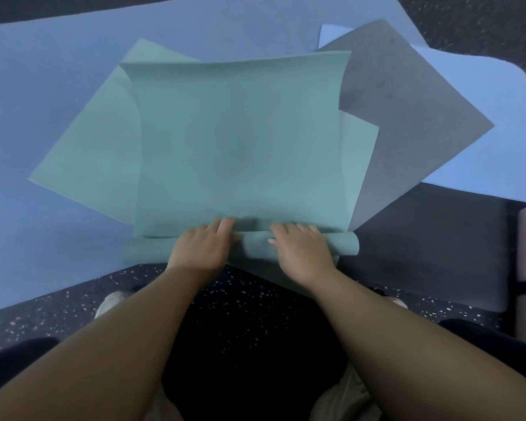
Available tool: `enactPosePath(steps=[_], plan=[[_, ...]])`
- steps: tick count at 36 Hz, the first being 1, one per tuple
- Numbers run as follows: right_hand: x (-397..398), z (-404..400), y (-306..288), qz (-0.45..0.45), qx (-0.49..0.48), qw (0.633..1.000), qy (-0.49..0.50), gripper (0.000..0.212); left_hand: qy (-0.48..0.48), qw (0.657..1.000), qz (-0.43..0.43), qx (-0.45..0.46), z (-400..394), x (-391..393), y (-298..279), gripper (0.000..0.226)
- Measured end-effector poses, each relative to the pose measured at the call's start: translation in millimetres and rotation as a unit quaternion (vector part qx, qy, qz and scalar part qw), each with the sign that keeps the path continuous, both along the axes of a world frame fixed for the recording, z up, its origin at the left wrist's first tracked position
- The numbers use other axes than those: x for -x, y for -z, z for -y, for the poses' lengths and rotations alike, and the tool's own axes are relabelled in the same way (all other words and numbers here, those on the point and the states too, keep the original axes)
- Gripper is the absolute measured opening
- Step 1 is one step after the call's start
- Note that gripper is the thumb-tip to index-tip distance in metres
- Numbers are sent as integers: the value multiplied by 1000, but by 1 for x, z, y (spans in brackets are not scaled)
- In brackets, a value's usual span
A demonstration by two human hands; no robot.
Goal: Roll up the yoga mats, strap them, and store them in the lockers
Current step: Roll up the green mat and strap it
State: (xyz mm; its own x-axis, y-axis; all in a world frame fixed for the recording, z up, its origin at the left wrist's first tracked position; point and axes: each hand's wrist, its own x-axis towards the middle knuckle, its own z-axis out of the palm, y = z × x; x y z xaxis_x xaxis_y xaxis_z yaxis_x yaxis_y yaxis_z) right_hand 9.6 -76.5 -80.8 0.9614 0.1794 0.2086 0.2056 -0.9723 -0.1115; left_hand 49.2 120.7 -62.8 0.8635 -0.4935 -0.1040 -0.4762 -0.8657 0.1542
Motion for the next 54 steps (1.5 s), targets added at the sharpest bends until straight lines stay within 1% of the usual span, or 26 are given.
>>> enactPosePath(steps=[2,4,5,6,9,12,14,17,20,22,23,24,26,27,29,31,33,37,39,41,44,46,47,49,51,54], plan=[[1,-1,-2,-19,7,1000,-13,29,-25,997,-67,-30,1,5,2,35],[1,-3,-3,-31,20,999,-13,19,-53,996,-75,-8,0,10,6,34],[0,-4,-4,-37,21,999,-7,18,-61,996,-69,6,0,11,5,35],[0,-6,-4,-43,21,999,-2,23,-62,996,-54,21,0,12,8,35],[5,-8,-4,-38,25,999,19,26,-49,997,46,38,-1,19,16,31],[11,-9,-3,-25,19,999,29,26,-73,991,101,55,1,28,21,27],[9,-9,-2,-32,1,999,44,29,-71,990,103,63,1,31,22,35],[5,-11,-3,-62,-28,993,94,30,-31,994,81,73,-3,32,21,51],[5,-18,-3,-80,-21,987,137,34,-2,996,68,65,-4,29,18,50],[3,-23,-2,-79,-16,983,165,37,-17,995,66,72,-2,29,19,51],[2,-24,-1,-76,-15,982,175,37,-27,995,62,77,0,29,19,53],[0,-25,-2,-76,-17,980,182,36,-39,994,63,82,1,29,19,50],[-3,-26,-3,-68,-27,980,185,32,-63,992,65,85,4,30,17,34],[-5,-26,-3,-55,-32,981,182,30,-74,992,61,86,5,30,15,32],[-8,-27,-4,-10,-40,984,171,23,-92,990,55,95,6,28,13,33],[-7,-26,-3,43,-27,986,161,7,-110,988,52,98,7,25,11,36],[-2,-26,-4,60,-25,986,154,19,-135,985,46,97,9,18,9,38],[14,-24,-2,45,-57,992,106,35,-169,984,-8,60,16,5,-1,37],[24,-24,1,32,-62,993,96,46,-178,983,-39,30,19,-1,-4,36],[34,-26,3,-4,-56,994,96,62,-180,982,-52,7,22,-6,-6,38],[33,-29,0,-106,-38,988,110,82,-186,980,-69,-10,25,-10,-7,38],[25,-30,-10,-177,-43,976,120,93,-195,979,-61,1,26,-10,-9,37],[20,-29,-14,-200,-41,972,118,96,-200,978,-51,12,26,-9,-9,36],[13,-26,-18,-249,-42,962,101,91,-204,978,-35,36,25,-9,-9,34],[7,-26,-25,-273,-39,956,102,89,-192,980,-20,51,23,-7,-7,35],[-5,-25,-34,-301,-30,948,101,91,-171,984,-17,45,22,-4,-5,46]])
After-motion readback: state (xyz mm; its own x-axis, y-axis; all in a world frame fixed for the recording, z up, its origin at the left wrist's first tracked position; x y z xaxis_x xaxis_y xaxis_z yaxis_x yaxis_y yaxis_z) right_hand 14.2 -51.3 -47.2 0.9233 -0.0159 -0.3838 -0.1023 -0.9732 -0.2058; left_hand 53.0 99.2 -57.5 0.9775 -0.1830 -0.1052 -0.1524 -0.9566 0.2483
